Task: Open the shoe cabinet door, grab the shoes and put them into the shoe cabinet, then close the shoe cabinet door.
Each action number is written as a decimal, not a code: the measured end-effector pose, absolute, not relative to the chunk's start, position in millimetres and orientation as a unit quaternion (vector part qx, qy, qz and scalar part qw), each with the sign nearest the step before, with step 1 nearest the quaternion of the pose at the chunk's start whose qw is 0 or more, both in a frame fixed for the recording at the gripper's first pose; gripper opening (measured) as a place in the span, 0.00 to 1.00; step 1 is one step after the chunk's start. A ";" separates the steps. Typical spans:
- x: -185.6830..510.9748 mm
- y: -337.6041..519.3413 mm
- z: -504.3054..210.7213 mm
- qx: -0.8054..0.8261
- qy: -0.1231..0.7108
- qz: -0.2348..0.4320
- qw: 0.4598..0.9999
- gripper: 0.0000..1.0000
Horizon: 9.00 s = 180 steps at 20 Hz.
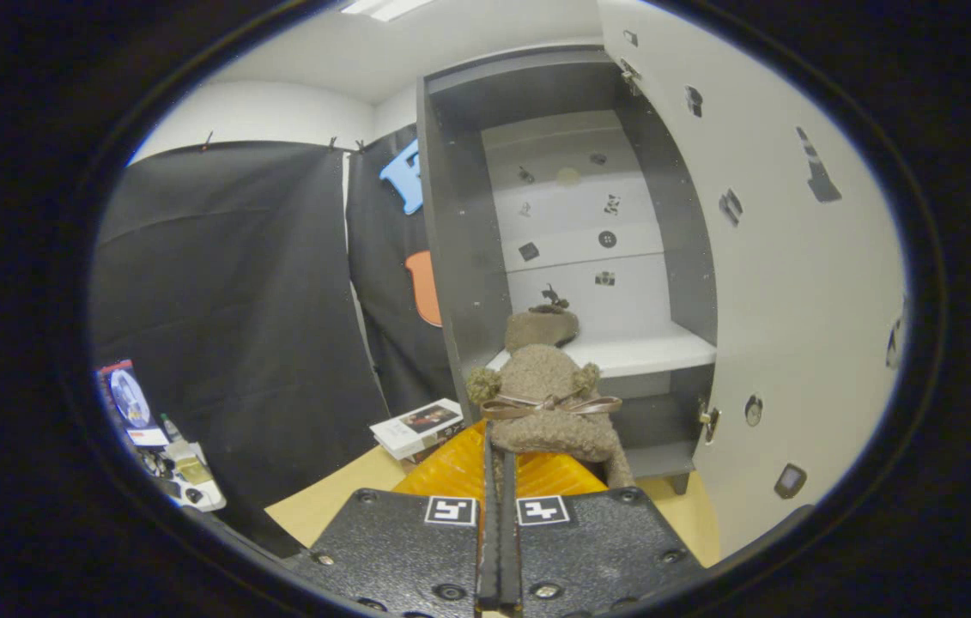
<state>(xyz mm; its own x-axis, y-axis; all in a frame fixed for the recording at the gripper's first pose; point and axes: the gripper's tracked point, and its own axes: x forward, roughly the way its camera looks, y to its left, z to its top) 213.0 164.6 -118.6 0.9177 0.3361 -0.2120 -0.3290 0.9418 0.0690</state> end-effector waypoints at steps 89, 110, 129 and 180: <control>45.8 7.0 84.4 0.006 0.063 0.075 0.995 1.00; 88.8 -245.0 72.5 -0.033 0.029 -0.105 0.994 1.00; 144.5 -145.1 24.9 -0.044 0.076 0.048 0.995 0.93; 156.5 130.5 -51.2 -0.038 0.086 0.069 0.993 0.97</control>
